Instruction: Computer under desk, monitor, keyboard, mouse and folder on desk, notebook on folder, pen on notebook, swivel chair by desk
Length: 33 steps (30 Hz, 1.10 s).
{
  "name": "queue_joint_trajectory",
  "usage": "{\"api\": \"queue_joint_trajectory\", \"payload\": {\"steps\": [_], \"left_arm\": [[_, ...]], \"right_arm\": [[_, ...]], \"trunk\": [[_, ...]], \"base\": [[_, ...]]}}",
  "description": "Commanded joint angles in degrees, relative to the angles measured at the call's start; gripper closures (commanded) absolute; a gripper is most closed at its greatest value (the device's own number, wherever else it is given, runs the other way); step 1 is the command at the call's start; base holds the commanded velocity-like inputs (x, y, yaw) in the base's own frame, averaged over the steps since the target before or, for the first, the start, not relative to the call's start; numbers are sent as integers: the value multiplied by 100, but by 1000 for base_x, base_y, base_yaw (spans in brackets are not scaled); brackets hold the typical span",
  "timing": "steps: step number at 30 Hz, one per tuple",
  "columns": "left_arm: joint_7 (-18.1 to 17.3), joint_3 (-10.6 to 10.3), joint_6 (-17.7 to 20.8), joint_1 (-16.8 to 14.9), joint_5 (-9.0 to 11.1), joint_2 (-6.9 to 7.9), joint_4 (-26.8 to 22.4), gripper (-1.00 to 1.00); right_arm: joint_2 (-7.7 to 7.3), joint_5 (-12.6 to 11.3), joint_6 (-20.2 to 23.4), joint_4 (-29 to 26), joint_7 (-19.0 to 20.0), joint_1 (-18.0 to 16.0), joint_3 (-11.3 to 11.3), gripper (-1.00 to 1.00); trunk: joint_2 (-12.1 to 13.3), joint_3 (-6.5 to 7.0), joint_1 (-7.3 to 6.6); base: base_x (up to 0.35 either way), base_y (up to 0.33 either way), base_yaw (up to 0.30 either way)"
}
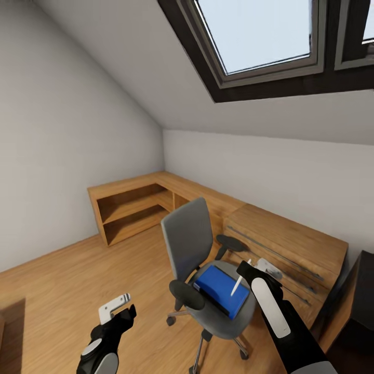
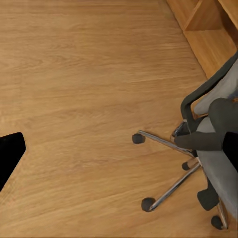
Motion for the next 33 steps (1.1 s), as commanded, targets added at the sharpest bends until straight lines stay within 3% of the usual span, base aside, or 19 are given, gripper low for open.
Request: {"api": "queue_joint_trajectory", "payload": {"steps": [1, 9, 28, 33], "left_arm": [[45, -24, 21, -5, -34, 3, 4, -100], [65, -137, 26, -7, -245, -15, 95, -100], [474, -370, 27, -8, -276, -23, 207, -100], [481, -410, 27, -6, -276, -23, 208, -100]], "right_arm": [[0, -29, 20, -7, -39, -5, 3, 100], [0, -29, 24, -4, -36, -5, 3, 100], [0, -29, 28, -11, -36, -5, 3, 100], [-1, -29, 29, -13, -39, -5, 3, 100]], "trunk": [[35, 16, -21], [356, 176, -197], [1118, 519, -614], [1318, 609, -724]], "base": [[0, 0, 0], [0, 0, 0], [0, 0, 0], [-108, -226, 0]]}}
